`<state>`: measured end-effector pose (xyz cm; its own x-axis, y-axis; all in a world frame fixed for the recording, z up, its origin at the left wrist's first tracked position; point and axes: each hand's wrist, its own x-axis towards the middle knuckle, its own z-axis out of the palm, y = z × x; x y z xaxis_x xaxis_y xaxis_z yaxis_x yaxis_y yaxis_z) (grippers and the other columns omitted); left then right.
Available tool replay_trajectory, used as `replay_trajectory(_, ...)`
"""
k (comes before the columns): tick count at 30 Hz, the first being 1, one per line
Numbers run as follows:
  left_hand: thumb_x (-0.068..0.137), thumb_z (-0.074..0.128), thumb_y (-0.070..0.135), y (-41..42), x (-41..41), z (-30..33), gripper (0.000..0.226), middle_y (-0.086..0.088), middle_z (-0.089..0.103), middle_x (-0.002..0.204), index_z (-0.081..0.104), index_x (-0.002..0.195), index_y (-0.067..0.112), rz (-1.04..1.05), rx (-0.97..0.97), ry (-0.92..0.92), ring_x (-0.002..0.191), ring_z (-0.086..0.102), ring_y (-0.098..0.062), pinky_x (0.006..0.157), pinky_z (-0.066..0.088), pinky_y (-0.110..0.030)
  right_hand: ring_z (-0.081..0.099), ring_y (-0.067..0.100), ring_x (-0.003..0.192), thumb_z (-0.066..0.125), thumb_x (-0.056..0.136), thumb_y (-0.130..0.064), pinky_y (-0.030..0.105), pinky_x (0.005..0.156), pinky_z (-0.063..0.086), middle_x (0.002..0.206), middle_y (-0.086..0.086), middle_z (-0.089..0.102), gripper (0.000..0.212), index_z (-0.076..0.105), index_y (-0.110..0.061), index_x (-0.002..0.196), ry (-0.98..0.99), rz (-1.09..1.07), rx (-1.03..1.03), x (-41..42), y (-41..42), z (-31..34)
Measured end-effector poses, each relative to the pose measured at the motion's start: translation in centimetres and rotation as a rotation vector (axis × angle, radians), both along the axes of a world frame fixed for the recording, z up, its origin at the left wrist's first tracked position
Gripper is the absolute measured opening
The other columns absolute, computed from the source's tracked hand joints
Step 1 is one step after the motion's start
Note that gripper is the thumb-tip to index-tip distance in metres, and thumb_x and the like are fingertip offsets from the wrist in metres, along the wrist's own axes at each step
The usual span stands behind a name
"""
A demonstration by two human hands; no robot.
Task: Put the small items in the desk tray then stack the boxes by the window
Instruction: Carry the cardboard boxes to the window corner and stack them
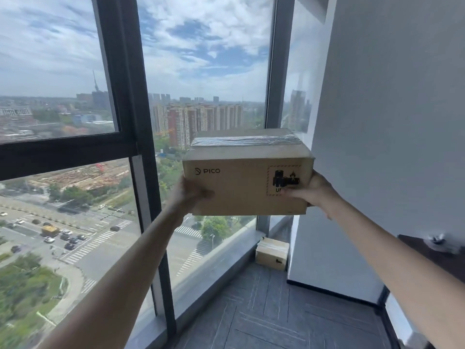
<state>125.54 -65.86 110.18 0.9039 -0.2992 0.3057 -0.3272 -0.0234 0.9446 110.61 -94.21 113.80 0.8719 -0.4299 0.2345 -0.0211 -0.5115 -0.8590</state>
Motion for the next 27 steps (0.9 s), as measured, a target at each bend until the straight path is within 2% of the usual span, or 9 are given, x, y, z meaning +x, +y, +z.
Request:
replay_trajectory(2, 0.07, 0.083, -0.008, -1.6, 3.2, -1.0, 0.062, -0.003, 0.072, 0.107, 0.061, 0.125, 0.01, -0.001, 0.022, -0.011, 0.096, 0.067, -0.019, 0.07, 0.057, -0.032, 0.063, 0.024, 0.117, 0.088, 0.039, -0.059, 0.051, 0.097, 0.055, 0.12, -0.008, 0.07, 0.087, 0.062, -0.039, 0.12, -0.006, -0.018, 0.014, 2.9, -1.7, -1.1)
replay_trajectory(7, 0.054, 0.09, 0.004, -7.7, 12.2, -2.9, 0.08, -0.011, 0.071, 0.116, 0.059, 0.128, 0.008, 0.001, 0.003, -0.028, 0.105, 0.069, -0.027, 0.066, 0.061, -0.029, 0.063, 0.024, 0.117, 0.095, 0.049, -0.045, 0.05, 0.099, 0.054, 0.121, -0.007, 0.07, 0.08, 0.062, -0.033, 0.121, -0.025, -0.04, 0.054, 11.1, -7.2, -4.2)
replay_trajectory(9, 0.059, 0.09, -0.001, -11.6, 16.5, -3.4, 0.075, -0.009, 0.071, 0.113, 0.059, 0.127, 0.008, 0.001, 0.023, -0.023, 0.097, 0.069, -0.023, 0.057, 0.058, -0.023, 0.064, 0.02, 0.114, 0.092, 0.039, -0.052, 0.049, 0.1, 0.053, 0.117, -0.01, 0.071, 0.088, 0.062, -0.034, 0.12, -0.045, -0.082, 0.078, 14.8, -10.9, -5.6)
replay_trajectory(12, 0.063, 0.088, -0.006, -16.3, 21.1, -3.4, 0.065, -0.005, 0.072, 0.104, 0.06, 0.121, 0.005, 0.002, 0.07, 0.008, 0.093, 0.069, -0.02, 0.052, 0.052, -0.014, 0.066, 0.017, 0.112, 0.096, 0.052, -0.039, 0.047, 0.102, 0.052, 0.111, -0.013, 0.073, 0.078, 0.062, -0.03, 0.121, -0.052, -0.107, 0.13, 19.1, -15.6, -7.1)
replay_trajectory(14, 0.064, 0.087, -0.006, -20.0, 24.9, -3.5, 0.063, -0.002, 0.072, 0.101, 0.06, 0.12, 0.007, -0.021, 0.105, 0.036, 0.093, 0.069, -0.019, 0.057, 0.054, -0.017, 0.066, 0.017, 0.111, 0.096, 0.059, -0.034, 0.047, 0.103, 0.052, 0.111, -0.012, 0.073, 0.074, 0.061, -0.028, 0.124, -0.027, -0.127, 0.145, 22.4, -19.1, -8.0)
replay_trajectory(18, 0.07, 0.084, -0.007, -26.4, 31.9, -4.8, 0.062, 0.003, 0.067, 0.098, 0.055, 0.12, 0.014, -0.066, 0.112, 0.101, 0.088, 0.064, -0.017, 0.066, 0.053, -0.025, 0.065, 0.021, 0.114, 0.091, 0.046, -0.053, 0.047, 0.101, 0.053, 0.117, -0.009, 0.072, 0.089, 0.06, -0.031, 0.126, 0.005, -0.145, 0.161, 29.5, -25.3, -10.2)
replay_trajectory(21, 0.067, 0.086, -0.007, -30.0, 37.4, -7.3, 0.067, 0.001, 0.068, 0.103, 0.055, 0.123, 0.013, -0.092, 0.128, 0.121, 0.092, 0.064, -0.018, 0.07, 0.053, -0.028, 0.063, 0.023, 0.118, 0.094, 0.058, -0.043, 0.047, 0.102, 0.052, 0.121, -0.007, 0.071, 0.079, 0.059, -0.031, 0.127, 0.036, -0.171, 0.188, 34.2, -28.5, -12.5)
replay_trajectory(25, 0.068, 0.085, -0.009, -34.0, 44.3, -10.4, 0.067, -0.001, 0.067, 0.105, 0.054, 0.123, 0.01, -0.107, 0.141, 0.181, 0.089, 0.063, -0.013, 0.067, 0.052, -0.025, 0.064, 0.02, 0.117, 0.09, 0.046, -0.053, 0.047, 0.103, 0.051, 0.119, -0.011, 0.072, 0.085, 0.06, -0.034, 0.123, 0.083, -0.188, 0.196, 40.7, -32.3, -15.7)
replay_trajectory(27, 0.069, 0.084, -0.01, -36.3, 48.0, -12.3, 0.066, 0.0, 0.066, 0.103, 0.053, 0.124, 0.012, -0.113, 0.142, 0.213, 0.089, 0.063, -0.015, 0.067, 0.052, -0.027, 0.064, 0.019, 0.116, 0.093, 0.055, -0.043, 0.046, 0.103, 0.051, 0.118, -0.011, 0.072, 0.075, 0.061, -0.033, 0.121, 0.103, -0.212, 0.2, 44.3, -34.2, -17.1)
